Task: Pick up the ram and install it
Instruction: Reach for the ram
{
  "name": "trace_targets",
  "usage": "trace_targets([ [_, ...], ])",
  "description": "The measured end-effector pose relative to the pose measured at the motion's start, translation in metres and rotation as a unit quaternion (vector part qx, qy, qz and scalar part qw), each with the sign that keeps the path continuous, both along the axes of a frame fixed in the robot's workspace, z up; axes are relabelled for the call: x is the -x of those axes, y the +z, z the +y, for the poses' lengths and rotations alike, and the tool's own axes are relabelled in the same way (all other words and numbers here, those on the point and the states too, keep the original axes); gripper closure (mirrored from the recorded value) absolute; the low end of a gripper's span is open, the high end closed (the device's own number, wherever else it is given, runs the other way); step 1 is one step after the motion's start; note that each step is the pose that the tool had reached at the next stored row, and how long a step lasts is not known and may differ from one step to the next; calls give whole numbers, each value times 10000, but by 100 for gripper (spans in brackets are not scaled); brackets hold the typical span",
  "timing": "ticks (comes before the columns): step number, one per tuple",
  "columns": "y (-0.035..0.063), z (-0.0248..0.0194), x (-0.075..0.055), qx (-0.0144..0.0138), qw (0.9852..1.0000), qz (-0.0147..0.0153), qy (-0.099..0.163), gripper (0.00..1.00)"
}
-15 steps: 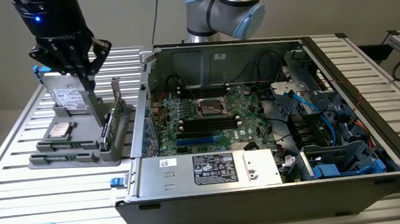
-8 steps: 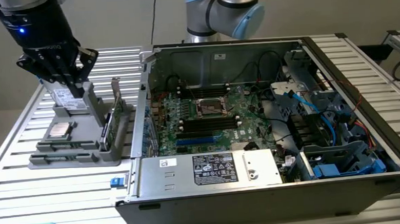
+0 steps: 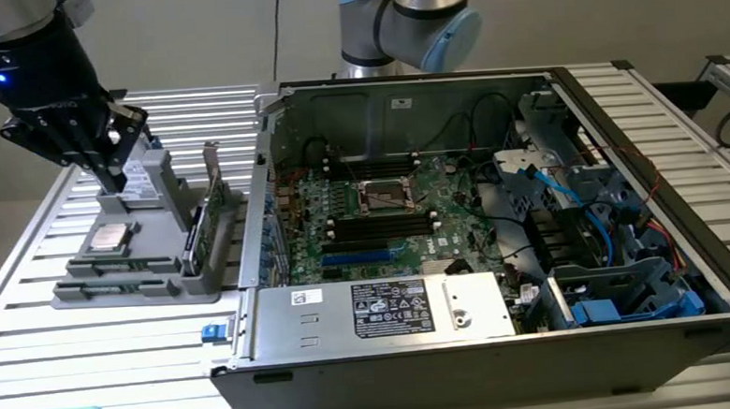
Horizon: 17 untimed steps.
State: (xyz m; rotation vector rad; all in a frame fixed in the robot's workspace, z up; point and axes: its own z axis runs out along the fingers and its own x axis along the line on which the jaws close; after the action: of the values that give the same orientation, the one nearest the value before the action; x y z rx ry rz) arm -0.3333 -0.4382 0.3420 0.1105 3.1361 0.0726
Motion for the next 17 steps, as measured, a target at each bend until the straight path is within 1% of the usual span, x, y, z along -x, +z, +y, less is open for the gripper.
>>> trace_targets([
  [2, -28, -1, 77, 5, 10000, 3, 0, 89],
  [4, -50, -3, 143, 16, 10000, 5, 0, 89],
  [9, -91, -7, 291, 64, 10000, 5, 0, 89],
  [11, -103, -8, 337, 106, 9999, 5, 0, 89],
  [17, -131, -8, 504, 259, 9997, 5, 0, 89],
])
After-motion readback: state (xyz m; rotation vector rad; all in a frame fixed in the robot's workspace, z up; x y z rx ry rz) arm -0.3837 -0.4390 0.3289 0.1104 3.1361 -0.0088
